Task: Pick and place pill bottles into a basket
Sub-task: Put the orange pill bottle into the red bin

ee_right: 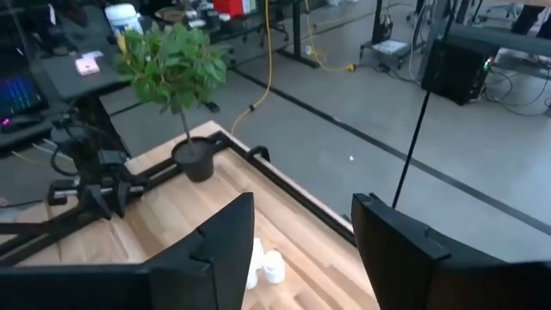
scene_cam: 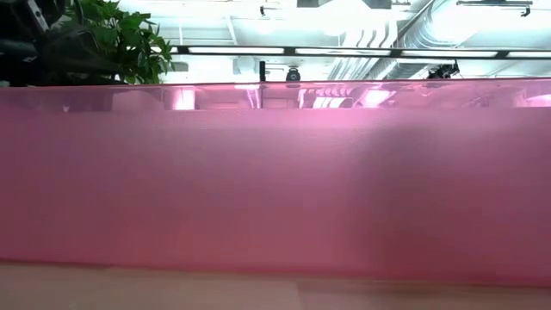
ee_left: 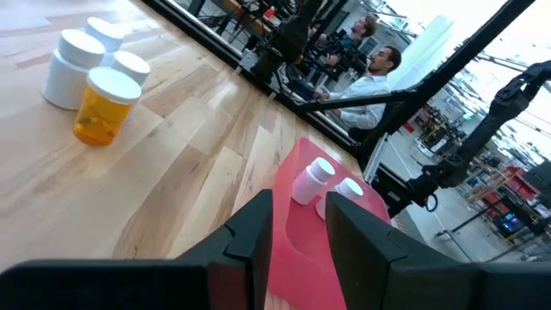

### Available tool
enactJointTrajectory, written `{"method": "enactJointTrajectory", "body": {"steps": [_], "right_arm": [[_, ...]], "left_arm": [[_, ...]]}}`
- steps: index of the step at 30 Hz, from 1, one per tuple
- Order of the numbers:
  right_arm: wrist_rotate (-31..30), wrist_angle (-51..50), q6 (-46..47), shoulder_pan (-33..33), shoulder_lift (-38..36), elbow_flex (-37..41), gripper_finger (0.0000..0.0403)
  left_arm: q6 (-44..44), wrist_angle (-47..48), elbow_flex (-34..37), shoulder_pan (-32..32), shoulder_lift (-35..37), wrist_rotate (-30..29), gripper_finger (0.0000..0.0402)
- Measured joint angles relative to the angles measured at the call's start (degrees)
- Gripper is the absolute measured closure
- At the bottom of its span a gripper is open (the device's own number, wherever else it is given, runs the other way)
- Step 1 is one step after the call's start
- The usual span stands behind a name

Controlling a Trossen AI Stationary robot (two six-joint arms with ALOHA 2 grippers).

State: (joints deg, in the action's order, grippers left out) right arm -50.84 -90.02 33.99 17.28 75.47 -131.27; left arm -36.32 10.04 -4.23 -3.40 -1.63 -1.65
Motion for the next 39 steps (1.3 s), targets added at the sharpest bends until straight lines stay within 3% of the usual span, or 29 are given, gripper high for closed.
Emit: {"method": "enactJointTrajectory", "body": {"steps": [4,11,20,31,34,39], "right_arm": [[-0.2,0.1,-1.0,0.0,-5.5,4.5,0.0222],[-0.9,2.5,5.0,0.0,-21.4,24.2,0.0231],[2.6,26.6,-4.0,0.0,-43.2,51.1,0.0247],[11.4,57.3,-13.5,0.0,-69.4,81.5,0.0258],[12.3,63.5,-15.8,0.0,-74.7,88.0,0.0256],[10.2,70.1,-19.1,0.0,-74.0,94.5,0.0259]], "left_arm": [[0.0,-0.4,0.0,0.0,0.0,-2.8,0.0257],[-0.2,-1.3,0.0,0.0,0.0,-6.2,0.0257],[0.0,-9.0,0.0,0.0,0.0,-12.3,0.0257],[-0.2,-10.6,0.0,0.0,0.0,-12.4,0.0257],[-0.2,-11.4,0.0,0.0,0.0,-12.4,0.0257],[-0.2,-14.0,0.0,0.0,-0.3,-13.3,0.0257]]}}
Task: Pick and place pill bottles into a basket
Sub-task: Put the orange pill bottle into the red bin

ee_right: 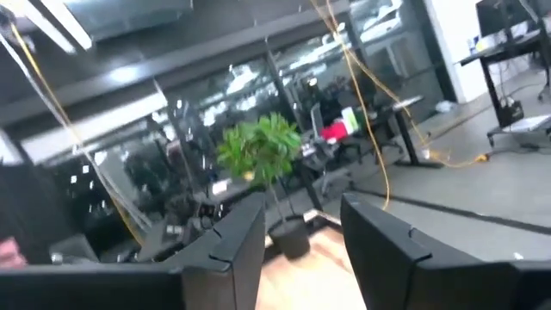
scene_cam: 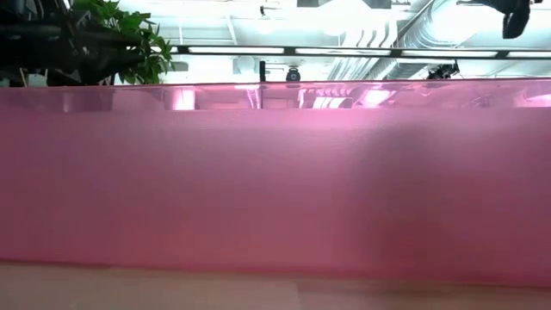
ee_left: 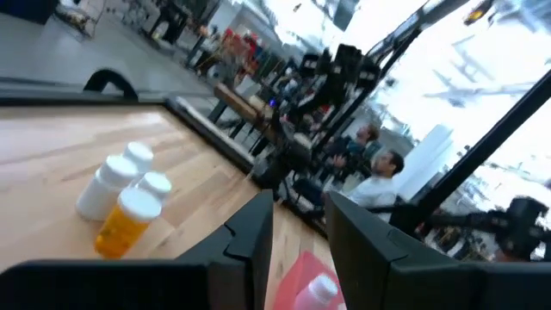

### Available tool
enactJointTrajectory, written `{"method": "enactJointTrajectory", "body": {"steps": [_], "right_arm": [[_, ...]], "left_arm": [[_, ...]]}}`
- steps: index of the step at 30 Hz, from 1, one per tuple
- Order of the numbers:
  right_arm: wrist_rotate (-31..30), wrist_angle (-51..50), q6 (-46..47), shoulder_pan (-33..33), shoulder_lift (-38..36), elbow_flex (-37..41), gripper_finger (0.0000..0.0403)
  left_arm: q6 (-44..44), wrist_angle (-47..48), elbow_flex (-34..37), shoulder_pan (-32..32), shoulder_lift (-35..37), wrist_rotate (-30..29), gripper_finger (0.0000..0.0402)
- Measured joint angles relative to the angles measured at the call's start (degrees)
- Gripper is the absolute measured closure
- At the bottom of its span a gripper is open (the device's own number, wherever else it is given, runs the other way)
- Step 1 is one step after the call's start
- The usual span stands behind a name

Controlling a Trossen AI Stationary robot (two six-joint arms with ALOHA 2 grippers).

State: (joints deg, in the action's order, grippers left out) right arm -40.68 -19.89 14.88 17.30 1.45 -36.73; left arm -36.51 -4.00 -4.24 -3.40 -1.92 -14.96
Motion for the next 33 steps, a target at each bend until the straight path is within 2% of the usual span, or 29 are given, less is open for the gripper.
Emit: {"method": "enactJointTrajectory", "body": {"steps": [2,9,15,22,26,33], "right_arm": [[-0.7,4.0,-0.5,0.0,0.2,2.4,0.0261],[2.3,11.8,2.9,0.0,-1.1,11.3,0.0261],[4.0,17.8,4.3,0.0,-1.1,15.6,0.0263],[5.0,19.9,7.9,0.0,-1.1,19.4,0.0263],[5.3,25.6,8.4,0.0,-1.1,23.4,0.0263],[5.9,31.4,12.2,0.0,-1.1,29.4,0.0263]], "left_arm": [[0.0,-0.6,0.0,0.0,-0.2,-0.4,0.0257],[2.2,-7.5,0.0,0.0,-4.1,-0.7,0.0257],[4.6,-15.3,0.0,0.0,-9.4,-0.7,0.0257],[4.9,-21.8,-0.3,0.0,-17.1,0.3,0.0257],[5.9,-23.2,-2.4,0.0,-21.8,1.8,0.0257],[12.9,-23.2,-9.9,0.0,-28.7,3.4,0.0257]]}}
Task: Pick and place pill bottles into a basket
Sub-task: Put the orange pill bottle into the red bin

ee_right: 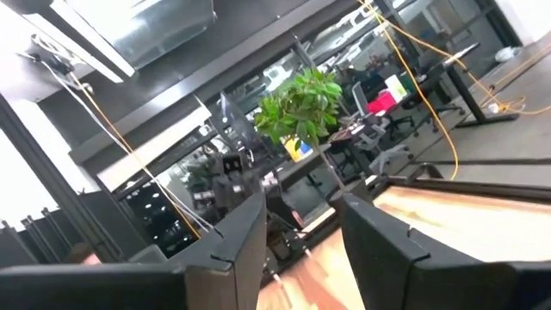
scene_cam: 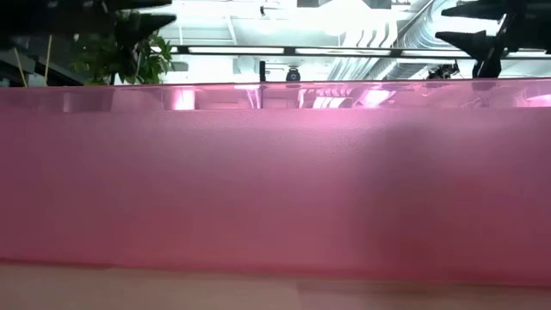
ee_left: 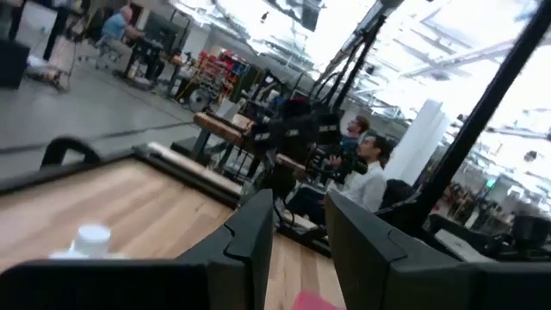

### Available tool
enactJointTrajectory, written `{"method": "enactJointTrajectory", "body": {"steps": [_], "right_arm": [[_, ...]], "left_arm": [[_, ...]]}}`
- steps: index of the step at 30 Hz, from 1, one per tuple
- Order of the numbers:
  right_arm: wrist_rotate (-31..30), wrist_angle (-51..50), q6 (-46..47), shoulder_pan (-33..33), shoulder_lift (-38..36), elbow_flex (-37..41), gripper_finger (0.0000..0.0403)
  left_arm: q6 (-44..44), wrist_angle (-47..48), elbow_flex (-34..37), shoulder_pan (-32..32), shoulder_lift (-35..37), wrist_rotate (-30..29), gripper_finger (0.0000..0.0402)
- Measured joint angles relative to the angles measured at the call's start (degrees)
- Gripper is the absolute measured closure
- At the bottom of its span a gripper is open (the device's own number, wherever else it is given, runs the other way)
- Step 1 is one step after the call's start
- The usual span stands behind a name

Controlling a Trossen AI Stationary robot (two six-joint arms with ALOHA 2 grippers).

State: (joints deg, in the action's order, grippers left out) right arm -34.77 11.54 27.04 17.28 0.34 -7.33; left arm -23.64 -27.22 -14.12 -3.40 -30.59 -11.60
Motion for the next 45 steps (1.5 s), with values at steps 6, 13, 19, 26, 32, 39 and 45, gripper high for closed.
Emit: {"method": "enactJointTrajectory", "body": {"steps": [6,13,19,26,32,39,45], "right_arm": [[0.6,-1.0,0.2,0.0,0.0,0.8,0.0263],[-0.4,-5.4,1.1,0.0,0.0,0.8,0.0263],[-1.8,-10.4,-4.8,0.0,0.0,0.8,0.0263],[-1.8,-22.6,-1.3,0.0,0.0,0.8,0.0263],[-1.8,-26.0,4.5,0.0,0.0,0.8,0.0263],[-2.2,-26.0,4.5,0.0,0.0,0.8,0.0263],[-2.1,-26.1,5.5,0.0,0.0,0.7,0.0263]], "left_arm": [[6.7,1.6,-7.6,0.0,-6.5,2.2,0.0257],[16.7,13.8,-17.8,0.0,-16.4,2.1,0.0257],[23.6,22.2,-25.9,0.0,-23.5,1.9,0.0257],[29.2,35.1,-32.1,0.0,-25.7,-2.0,0.0257],[32.3,42.6,-34.5,1.7,-25.7,-3.6,0.0257],[32.3,44.1,-34.7,11.3,-27.2,4.3,0.0257],[28.3,43.3,-34.7,18.4,-29.9,12.9,0.0257]]}}
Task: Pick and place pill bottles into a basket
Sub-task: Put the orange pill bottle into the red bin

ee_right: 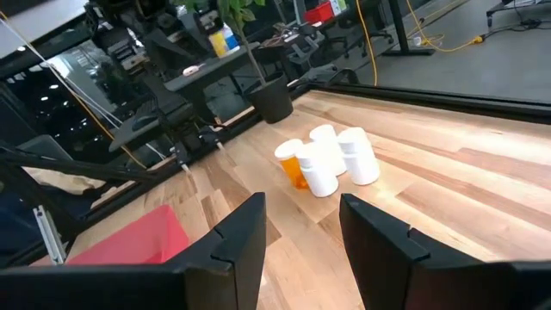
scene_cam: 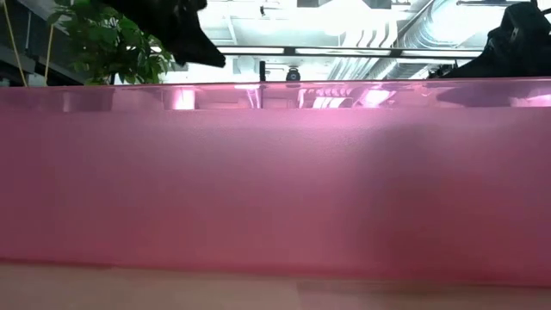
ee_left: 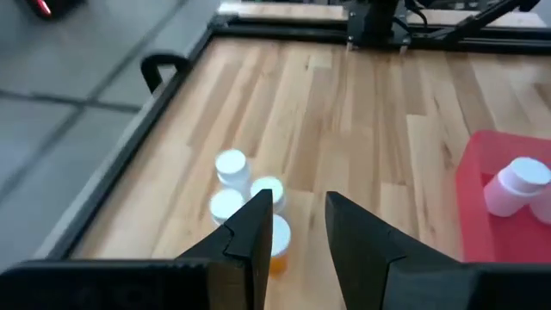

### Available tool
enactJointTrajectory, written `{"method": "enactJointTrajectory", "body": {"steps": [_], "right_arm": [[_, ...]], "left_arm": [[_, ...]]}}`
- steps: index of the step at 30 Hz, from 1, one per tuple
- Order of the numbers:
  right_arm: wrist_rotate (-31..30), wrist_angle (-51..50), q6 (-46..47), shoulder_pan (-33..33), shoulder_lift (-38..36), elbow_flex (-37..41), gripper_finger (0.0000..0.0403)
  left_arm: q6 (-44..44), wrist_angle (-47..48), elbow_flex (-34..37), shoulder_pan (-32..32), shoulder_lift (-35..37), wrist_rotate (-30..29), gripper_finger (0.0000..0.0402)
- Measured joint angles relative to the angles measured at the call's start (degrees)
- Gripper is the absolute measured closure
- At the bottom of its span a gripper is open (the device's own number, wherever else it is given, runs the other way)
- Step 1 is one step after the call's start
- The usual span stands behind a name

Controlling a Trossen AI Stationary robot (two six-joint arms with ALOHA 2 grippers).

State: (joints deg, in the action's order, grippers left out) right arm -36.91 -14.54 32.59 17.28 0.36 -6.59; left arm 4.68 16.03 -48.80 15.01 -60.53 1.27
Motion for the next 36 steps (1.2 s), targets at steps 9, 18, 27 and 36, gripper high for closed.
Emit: {"method": "enactJointTrajectory", "body": {"steps": [9,18,27,36], "right_arm": [[0.0,-0.4,0.7,0.0,0.0,0.0,0.0263],[-0.1,-0.8,2.8,0.0,0.0,0.0,0.0263],[-0.1,-1.1,4.0,0.0,0.0,0.0,0.0263],[0.2,-2.0,6.2,0.0,0.0,0.0,0.0263]], "left_arm": [[-2.2,-0.8,-3.3,1.5,-7.0,5.9,0.0257],[-3.5,16.9,-16.1,1.5,-16.5,5.8,0.0257],[-3.8,23.1,-24.0,1.5,-22.4,7.4,0.0257],[-4.3,24.9,-24.4,1.5,-22.7,8.2,0.0208]]}}
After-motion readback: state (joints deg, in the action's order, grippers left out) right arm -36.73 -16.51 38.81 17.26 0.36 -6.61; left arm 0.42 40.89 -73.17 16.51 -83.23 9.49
